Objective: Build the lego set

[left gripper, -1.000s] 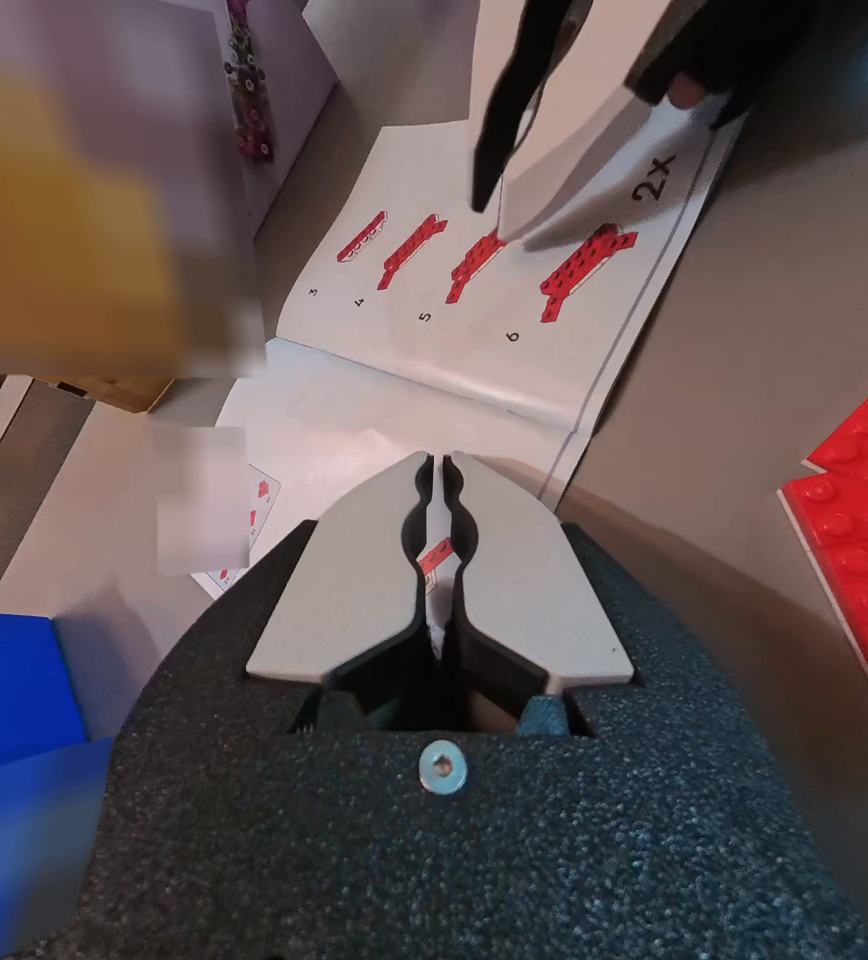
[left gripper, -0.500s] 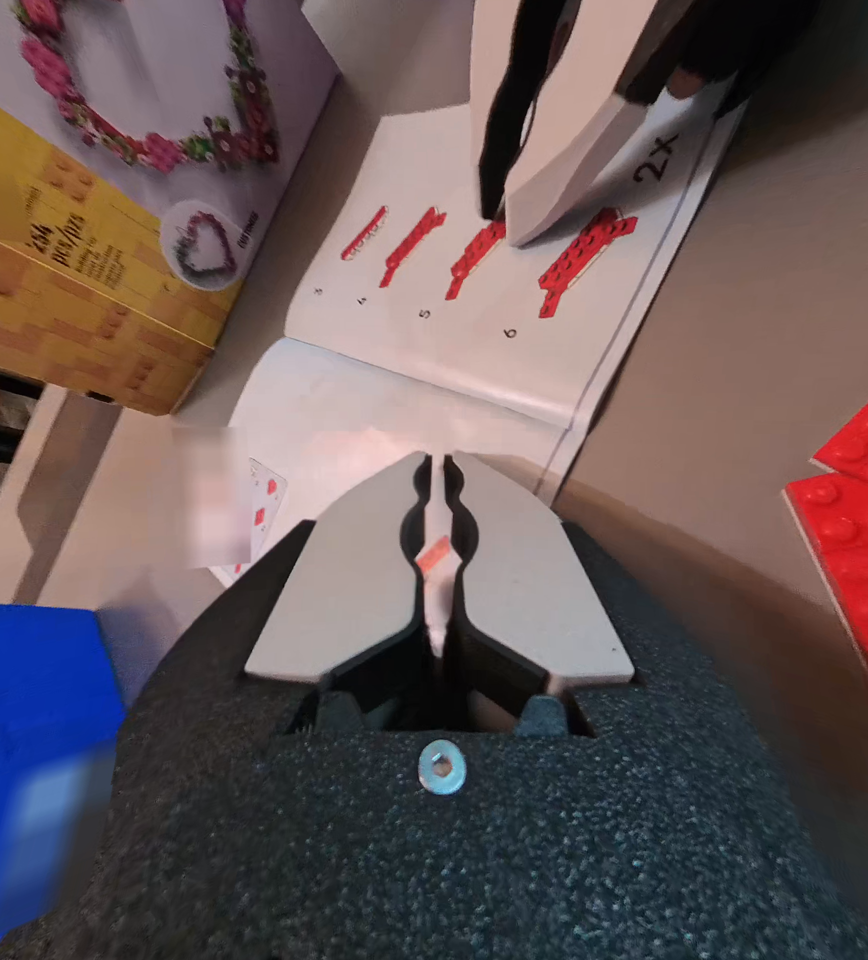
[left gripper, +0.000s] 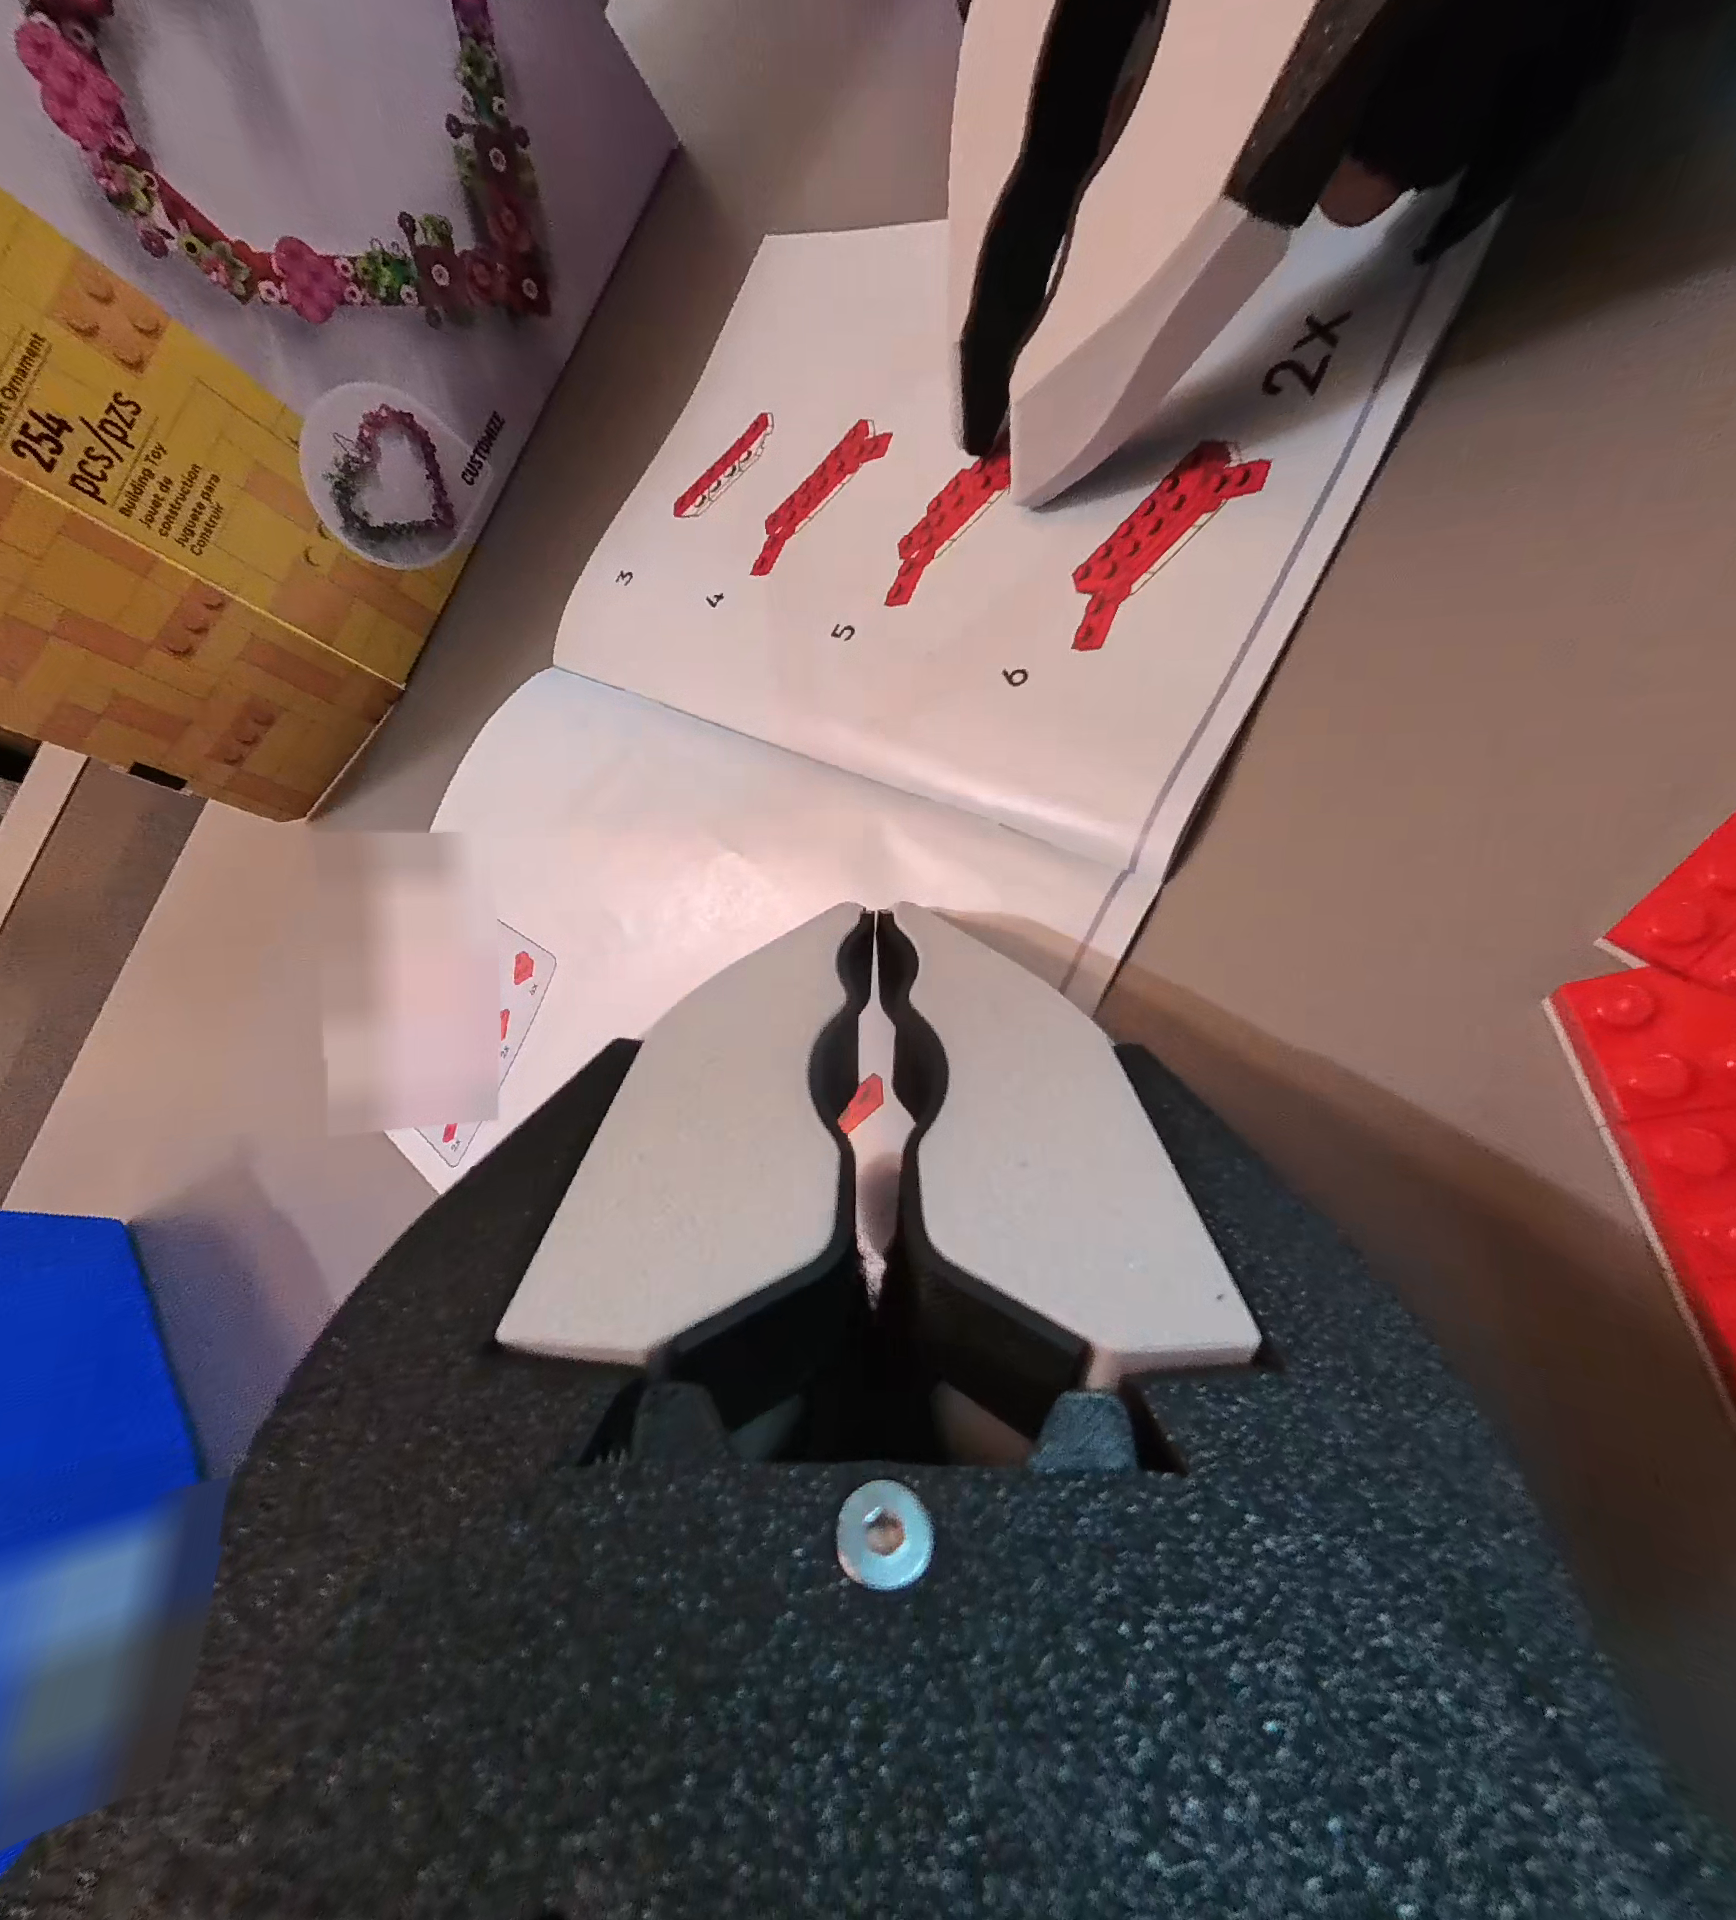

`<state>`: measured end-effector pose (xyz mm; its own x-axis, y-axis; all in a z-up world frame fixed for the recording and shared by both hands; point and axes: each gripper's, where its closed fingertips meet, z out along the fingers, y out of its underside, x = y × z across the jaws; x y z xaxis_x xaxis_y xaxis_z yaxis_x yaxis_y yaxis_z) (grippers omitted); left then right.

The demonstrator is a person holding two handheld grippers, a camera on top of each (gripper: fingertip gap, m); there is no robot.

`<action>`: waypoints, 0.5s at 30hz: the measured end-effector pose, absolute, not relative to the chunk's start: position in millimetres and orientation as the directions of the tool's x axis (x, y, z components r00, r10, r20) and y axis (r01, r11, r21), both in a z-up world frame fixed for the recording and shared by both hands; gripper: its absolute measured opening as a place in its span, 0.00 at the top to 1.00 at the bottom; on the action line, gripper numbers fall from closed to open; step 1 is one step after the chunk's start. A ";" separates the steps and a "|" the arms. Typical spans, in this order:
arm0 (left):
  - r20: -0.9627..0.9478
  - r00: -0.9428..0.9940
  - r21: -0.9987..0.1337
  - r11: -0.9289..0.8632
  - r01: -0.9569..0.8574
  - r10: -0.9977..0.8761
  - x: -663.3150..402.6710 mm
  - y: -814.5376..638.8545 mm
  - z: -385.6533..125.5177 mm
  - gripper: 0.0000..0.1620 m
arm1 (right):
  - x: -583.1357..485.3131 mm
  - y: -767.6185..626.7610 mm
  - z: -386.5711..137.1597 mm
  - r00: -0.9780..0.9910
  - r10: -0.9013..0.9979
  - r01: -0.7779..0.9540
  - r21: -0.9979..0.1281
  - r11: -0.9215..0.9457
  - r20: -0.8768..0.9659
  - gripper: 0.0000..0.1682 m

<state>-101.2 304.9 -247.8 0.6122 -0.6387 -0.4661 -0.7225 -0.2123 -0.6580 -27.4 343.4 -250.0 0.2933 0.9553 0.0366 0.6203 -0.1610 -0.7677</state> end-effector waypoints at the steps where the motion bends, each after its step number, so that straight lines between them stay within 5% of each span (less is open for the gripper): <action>1: -0.465 0.613 -0.658 -0.213 -0.722 -0.639 -101.2 304.8 -247.7 1.00 | -27.4 343.4 -250.0 0.293 0.955 0.620 -0.768 -0.162 0.036 0.92; 9: -0.475 0.606 -0.650 -0.210 -0.730 -0.638 -101.2 304.5 -247.7 1.00 | -21.8 358.3 -226.1 0.384 0.917 0.536 -0.835 -0.125 0.109 0.87; 12: -0.510 0.588 -0.628 -0.194 -0.753 -0.628 -101.1 304.5 -247.2 1.00 | 9.2 364.5 -117.5 0.517 0.845 0.238 -0.971 0.008 0.134 0.88; 15: -0.540 0.574 -0.615 -0.177 -0.769 -0.616 -100.3 305.5 -247.0 1.00 | 85.2 340.7 -5.4 0.672 0.734 -0.080 -0.976 0.203 0.098 0.89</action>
